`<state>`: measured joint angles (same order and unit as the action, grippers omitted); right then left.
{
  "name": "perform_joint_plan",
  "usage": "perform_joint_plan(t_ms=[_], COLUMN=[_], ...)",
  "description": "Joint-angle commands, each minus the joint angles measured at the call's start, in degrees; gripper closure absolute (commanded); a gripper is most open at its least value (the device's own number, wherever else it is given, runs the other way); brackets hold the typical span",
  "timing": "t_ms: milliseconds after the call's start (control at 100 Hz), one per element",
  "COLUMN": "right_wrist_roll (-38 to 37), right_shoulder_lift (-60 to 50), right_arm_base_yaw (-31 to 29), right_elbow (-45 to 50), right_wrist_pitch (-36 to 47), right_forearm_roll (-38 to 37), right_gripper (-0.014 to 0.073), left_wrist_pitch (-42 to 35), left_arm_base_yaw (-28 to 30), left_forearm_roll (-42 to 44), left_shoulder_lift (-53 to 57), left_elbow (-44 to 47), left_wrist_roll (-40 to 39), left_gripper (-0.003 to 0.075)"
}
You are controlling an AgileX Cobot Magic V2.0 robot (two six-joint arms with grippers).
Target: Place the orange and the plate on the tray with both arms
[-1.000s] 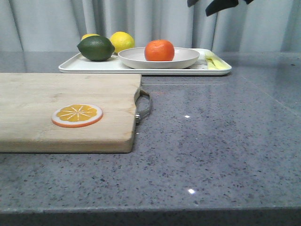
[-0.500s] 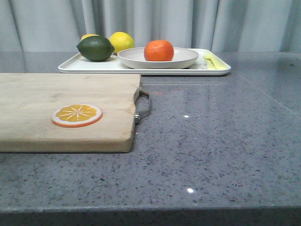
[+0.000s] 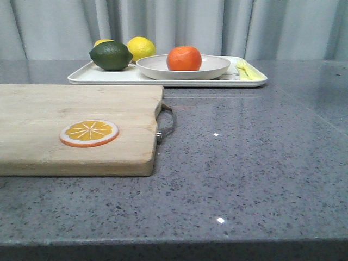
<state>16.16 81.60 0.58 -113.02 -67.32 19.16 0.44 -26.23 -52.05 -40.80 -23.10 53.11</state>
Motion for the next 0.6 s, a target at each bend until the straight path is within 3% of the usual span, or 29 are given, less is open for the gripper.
perform_joint_plan(t_ms=[0,340,590], right_wrist_roll=[1.0,1.4,1.4], right_shoulder_lift=[-8.6,-35.2,-48.7], right_arm_base_yaw=[-0.2,-0.2,-0.2], right_elbow=[6.5,47.2,72.0], right_wrist_pitch=[5.9,29.6,41.1], right_forearm_roll=[-1.4,-2.6,-2.5], right_gripper=[0.0137,0.0137,0.0137], left_wrist_pitch=[-2.6,-2.7,-2.7], left_arm_base_yaw=[0.0,0.0,0.0], left_forearm_roll=[-1.0,-1.0,-1.0], left_shoulder_lift=[0.3,0.3,0.3], left_elbow=[-1.5,-1.5,-1.5], left_wrist_roll=[0.0,0.0,0.0], left_gripper=[0.0059,0.0059,0.0059])
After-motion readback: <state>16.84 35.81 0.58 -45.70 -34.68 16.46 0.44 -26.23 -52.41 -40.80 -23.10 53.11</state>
